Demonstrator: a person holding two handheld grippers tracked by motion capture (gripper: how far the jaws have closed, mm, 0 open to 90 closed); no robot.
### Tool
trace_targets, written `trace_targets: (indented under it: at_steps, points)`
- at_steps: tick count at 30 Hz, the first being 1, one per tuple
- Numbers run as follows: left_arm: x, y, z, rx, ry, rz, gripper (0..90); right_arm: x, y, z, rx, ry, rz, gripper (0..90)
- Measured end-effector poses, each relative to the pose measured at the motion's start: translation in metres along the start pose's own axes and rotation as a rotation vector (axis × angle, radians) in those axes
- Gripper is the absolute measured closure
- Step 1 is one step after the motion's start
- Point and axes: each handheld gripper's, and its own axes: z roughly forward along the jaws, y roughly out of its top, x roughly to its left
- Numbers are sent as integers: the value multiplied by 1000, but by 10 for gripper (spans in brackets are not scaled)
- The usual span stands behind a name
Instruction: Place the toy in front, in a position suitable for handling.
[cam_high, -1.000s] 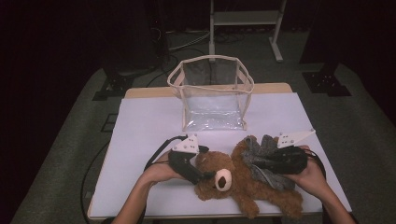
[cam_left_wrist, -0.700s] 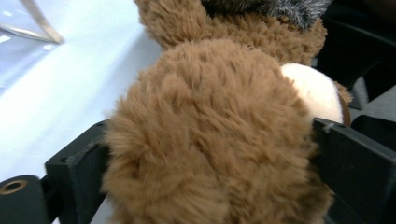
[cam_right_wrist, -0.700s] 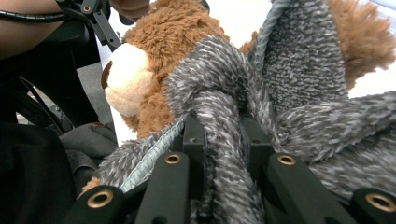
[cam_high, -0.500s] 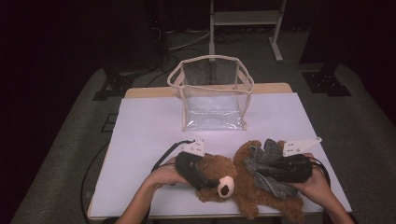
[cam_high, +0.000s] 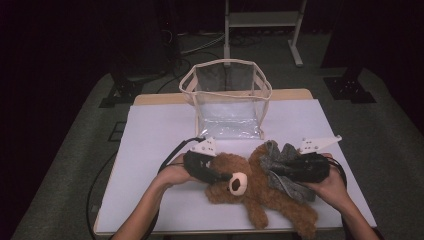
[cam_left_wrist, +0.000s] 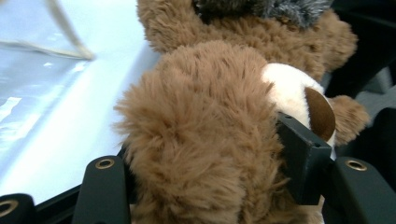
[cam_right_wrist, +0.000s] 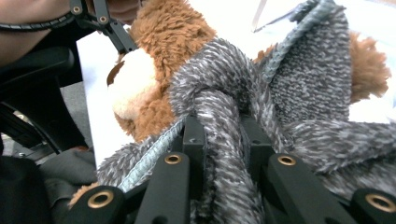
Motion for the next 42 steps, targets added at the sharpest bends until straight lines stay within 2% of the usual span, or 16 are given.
trace_targets:
  at_steps: [1,5,10,12,13,14,15,18,23,30,33,34,35,36,39,42]
  points:
    - [0,0,0,0,0,0,389,0,0,0,0,0,0,757]
    - [13,-3,-23,25,78,28,385,-4,18,18,2,1,-28,756]
    - [14,-20,-29,37,49,-36,262,0,24,42,18,38,-44,761]
    - [14,-25,-28,8,26,-79,198,6,21,48,28,58,-50,763]
    - [14,-25,-28,8,26,-79,184,10,19,50,30,67,-60,764]
    - [13,-25,-30,-51,6,-104,184,15,17,50,33,64,-71,764]
    - [12,-23,-28,-65,-4,-114,184,19,17,49,36,60,-79,764]
    - [4,-21,-17,-16,10,-71,229,26,14,46,39,53,-93,763]
    - [-6,-21,-18,-3,31,-27,288,26,20,33,18,42,-94,760]
    - [-13,-25,-21,-16,41,7,297,4,42,7,-63,-52,-77,758]
    - [-16,-26,-22,-19,40,16,299,0,43,10,-47,-48,-64,756]
    - [-18,-28,-24,-26,40,22,299,0,40,23,15,-26,-68,751]
    - [-18,-28,-24,-26,40,22,298,0,40,23,15,-26,-68,751]
    - [-19,-30,-25,-31,37,20,296,4,33,38,71,-1,-79,749]
    - [-18,-32,-27,-46,16,3,226,9,25,43,80,34,-69,753]
    - [-17,-30,-26,-39,36,-22,146,12,20,39,73,40,-60,757]
